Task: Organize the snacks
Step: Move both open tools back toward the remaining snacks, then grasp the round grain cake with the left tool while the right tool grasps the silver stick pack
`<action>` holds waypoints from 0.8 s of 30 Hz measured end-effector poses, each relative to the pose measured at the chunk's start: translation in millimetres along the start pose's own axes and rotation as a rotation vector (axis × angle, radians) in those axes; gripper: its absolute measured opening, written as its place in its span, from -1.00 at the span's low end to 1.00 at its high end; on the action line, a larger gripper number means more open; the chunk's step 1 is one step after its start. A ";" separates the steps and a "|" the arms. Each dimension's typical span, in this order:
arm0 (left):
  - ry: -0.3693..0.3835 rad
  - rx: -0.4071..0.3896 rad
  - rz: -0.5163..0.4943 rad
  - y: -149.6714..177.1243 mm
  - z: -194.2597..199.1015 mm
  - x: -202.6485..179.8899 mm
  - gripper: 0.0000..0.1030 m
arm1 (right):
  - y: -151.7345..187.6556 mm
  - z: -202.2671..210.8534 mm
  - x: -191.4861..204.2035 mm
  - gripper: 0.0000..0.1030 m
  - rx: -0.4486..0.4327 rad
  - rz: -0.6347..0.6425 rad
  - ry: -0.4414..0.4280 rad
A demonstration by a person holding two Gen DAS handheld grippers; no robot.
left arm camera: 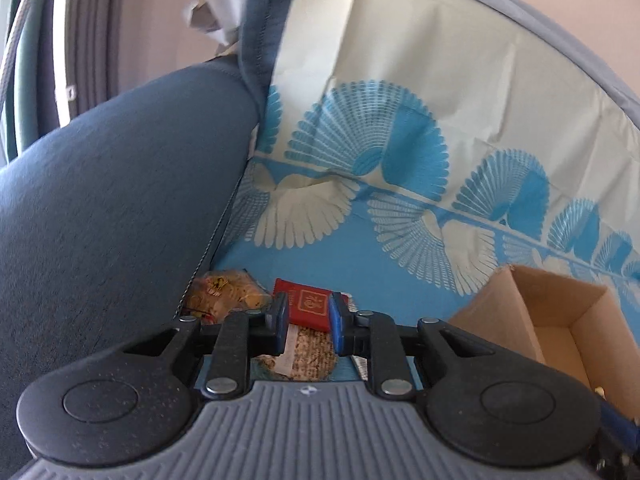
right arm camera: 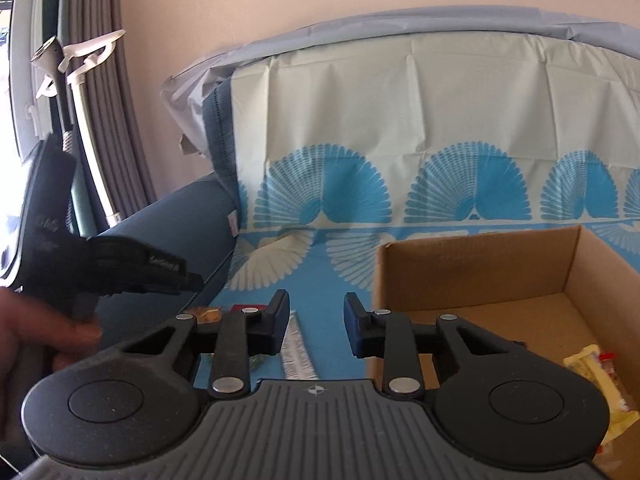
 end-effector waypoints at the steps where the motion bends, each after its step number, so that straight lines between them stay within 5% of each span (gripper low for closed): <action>1: -0.017 0.033 0.019 4.0 -9.5 6.3 -0.55 | 2.5 -3.8 11.5 -0.39 0.004 0.017 -0.020; 5: -0.026 0.140 0.126 10.9 -36.5 24.7 -0.47 | 16.8 -21.0 46.9 -0.39 0.039 0.073 -0.046; 7: -0.034 0.148 0.129 9.8 -42.6 27.9 -0.22 | 25.0 -35.5 52.4 -0.39 0.066 0.064 -0.017; 11: -0.025 0.191 0.136 12.6 -53.1 28.2 -0.09 | 40.9 -72.7 44.5 -0.38 0.114 0.024 0.070; 13: -0.024 0.212 0.129 14.2 -57.6 27.9 0.22 | 48.7 -91.3 36.5 -0.33 0.131 0.019 0.117; 19: -0.007 0.272 0.099 23.3 -71.2 20.4 0.63 | 70.8 -140.1 12.2 0.08 0.187 0.030 0.192; 24: -0.002 0.311 0.040 28.4 -89.1 7.3 0.69 | 83.1 -165.1 -1.9 0.21 0.224 0.033 0.232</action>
Point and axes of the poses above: each gripper's, at about its wrist camera, not at the fingertips, and z roughly against the way its jaws point, x to its left, y to its underside, the point moved 7 cm from there along -z, roughly the way its jaws point, and after that the axes turned 7 degrees about -y, right-handed, at the moved point
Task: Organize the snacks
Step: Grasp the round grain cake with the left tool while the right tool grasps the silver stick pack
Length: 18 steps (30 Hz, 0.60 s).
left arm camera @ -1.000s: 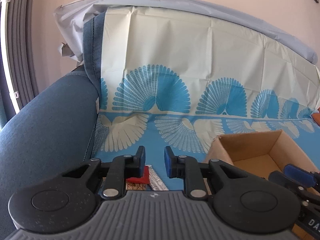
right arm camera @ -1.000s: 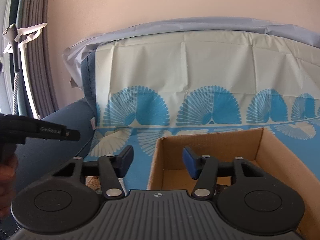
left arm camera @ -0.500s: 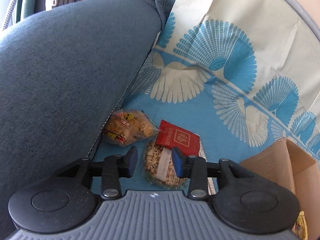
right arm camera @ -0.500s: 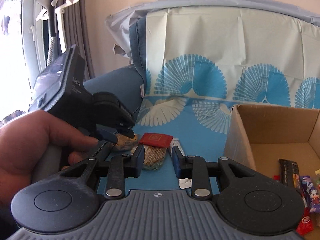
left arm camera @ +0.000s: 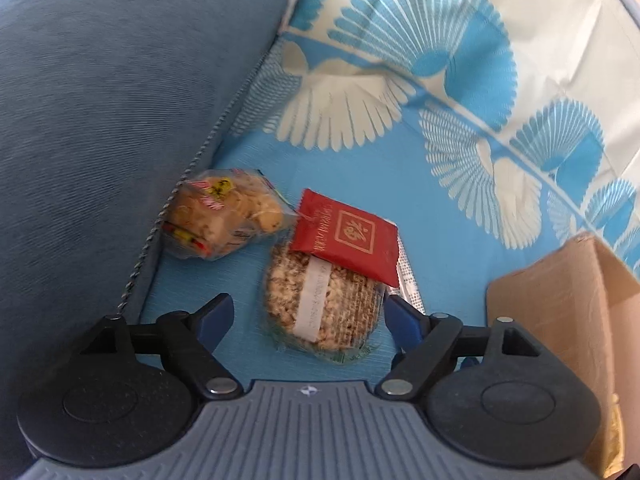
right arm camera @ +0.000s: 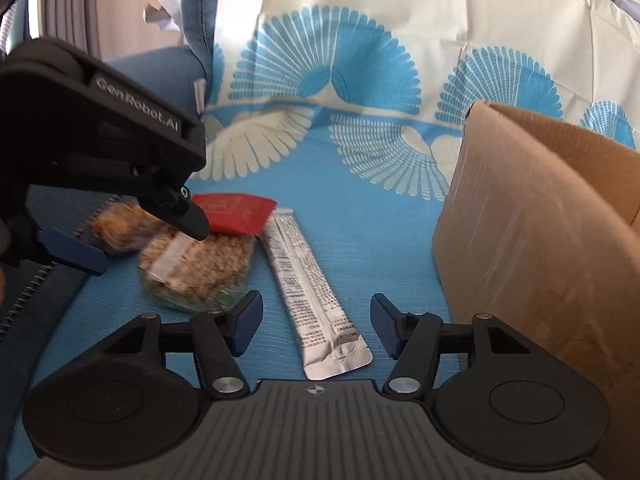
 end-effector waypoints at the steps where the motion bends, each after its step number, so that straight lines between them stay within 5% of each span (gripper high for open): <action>1: -0.009 0.004 -0.019 -0.9 -4.4 -3.3 0.69 | 2.3 -3.4 -2.4 0.22 0.011 -0.006 0.007; 7: -0.039 0.020 -0.116 -2.8 -27.0 -20.8 0.70 | 6.1 -13.1 -8.5 0.26 0.034 -0.031 -0.032; 12: -0.111 0.027 -0.197 2.4 -37.8 -29.8 0.76 | 7.8 -11.8 -1.3 -0.26 0.011 -0.001 -0.062; 18: -0.114 0.039 -0.189 7.9 -34.4 -20.9 0.61 | 15.1 2.4 7.8 -0.34 0.012 0.021 -0.090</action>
Point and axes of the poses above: each gripper's, at about its wrist camera, not at the fingertips, and z roughly against the way its jaws point, x to its left, y to its underside, the point moved 7 cm from there along -z, roughly the way its jaws point, and after that the axes turned 7 degrees about -y, right-handed, at the moved point
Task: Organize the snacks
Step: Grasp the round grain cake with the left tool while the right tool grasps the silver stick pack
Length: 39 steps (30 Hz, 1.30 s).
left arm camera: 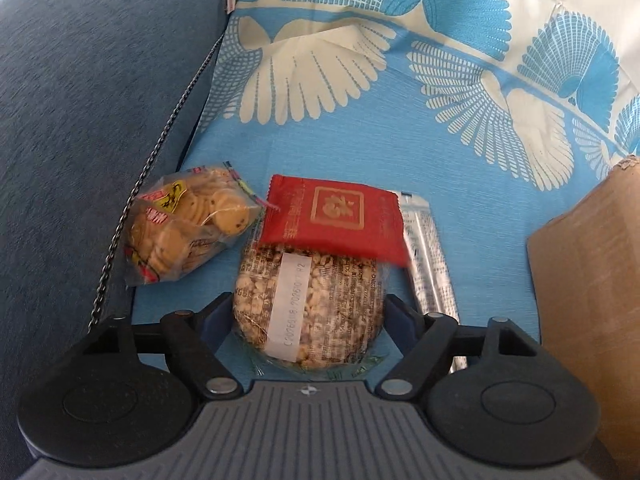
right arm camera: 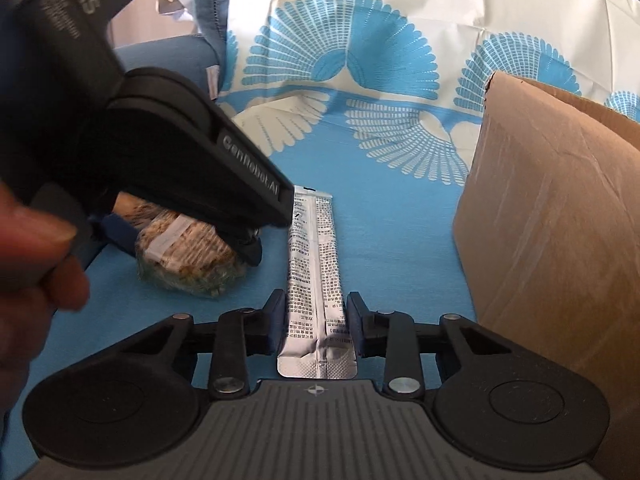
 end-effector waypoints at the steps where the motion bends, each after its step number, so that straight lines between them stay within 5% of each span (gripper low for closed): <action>1: 0.003 0.005 0.005 2.0 1.7 1.5 0.60 | 1.7 3.8 1.8 -0.35 0.005 0.001 -0.004; 16: 0.051 0.123 0.134 78.2 63.1 42.2 0.61 | 51.3 87.1 23.6 -0.37 0.159 0.031 -0.044; 23: 0.055 0.165 0.100 100.3 69.0 38.9 0.61 | 73.3 124.0 29.9 -0.36 0.217 0.037 -0.014; 39: 0.011 0.220 0.024 107.0 53.2 26.1 0.77 | 67.8 111.0 16.4 -0.06 0.176 -0.029 -0.091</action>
Point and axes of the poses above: each gripper's, at about its wrist camera, not at the fingertips, and z roughly against the way its jaws point, x to its left, y to its underside, the point moved 7 cm from there along -z, roughly the way its jaws point, and after that the axes turned 7 degrees about -y, right-handed, at the moved point
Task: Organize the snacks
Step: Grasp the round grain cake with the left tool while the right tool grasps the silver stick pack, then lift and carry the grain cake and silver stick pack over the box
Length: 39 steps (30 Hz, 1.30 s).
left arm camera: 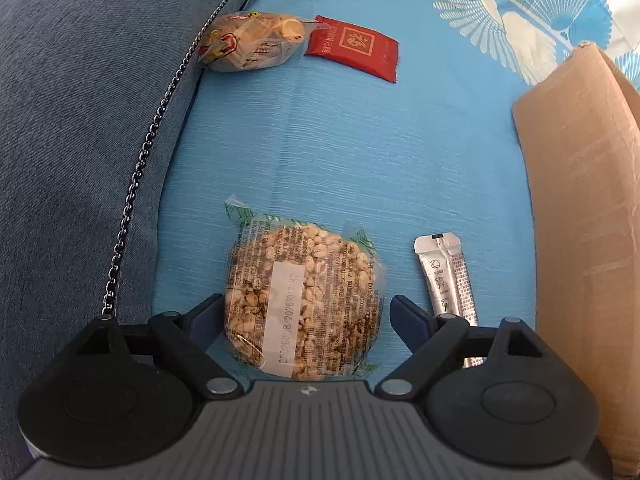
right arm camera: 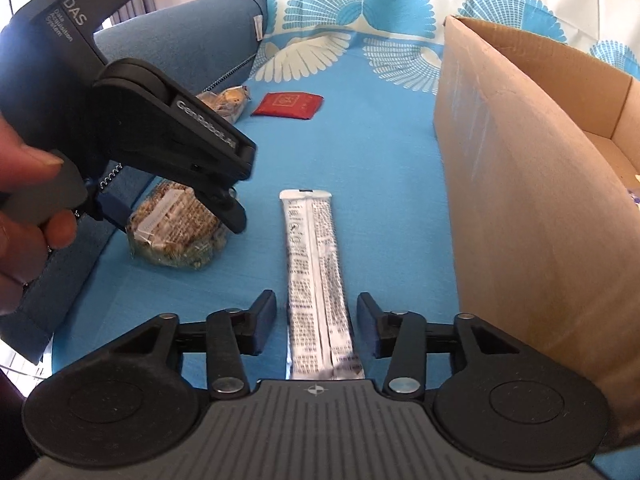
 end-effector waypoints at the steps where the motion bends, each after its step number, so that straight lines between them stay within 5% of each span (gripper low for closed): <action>1: -0.004 -0.001 -0.003 -1.0 -1.2 -0.9 0.77 | -0.8 -0.6 -1.1 -0.06 -0.001 0.001 0.001; 7: -0.017 -0.004 -0.020 -1.1 -3.2 -2.4 0.77 | -2.0 -4.9 3.7 -0.06 -0.009 0.043 0.005; 14: -0.029 -0.008 -0.029 1.0 -2.1 -2.4 0.77 | -2.4 -3.2 9.7 -0.44 -0.034 0.087 0.002; 26: -0.030 -0.044 0.003 -0.2 6.3 8.7 0.63 | -17.7 15.6 8.2 -0.50 -0.107 0.052 0.033; 31: 0.005 -0.120 0.054 -4.9 27.1 17.1 0.63 | -31.0 37.3 13.4 -0.51 -0.164 0.058 0.029; 39: -0.006 -0.360 0.121 -24.9 84.2 20.7 0.63 | -88.3 102.2 9.3 -0.51 -0.359 0.038 0.003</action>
Point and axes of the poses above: each gripper's, at about its wrist camera, not at the fingertips, and z roughly against the way its jaws point, x to its left, y to its underside, the point moved 7 cm from there along -z, roughly the way its jaws point, and after that the axes turned 7 degrees about -y, right-handed, at the moved point
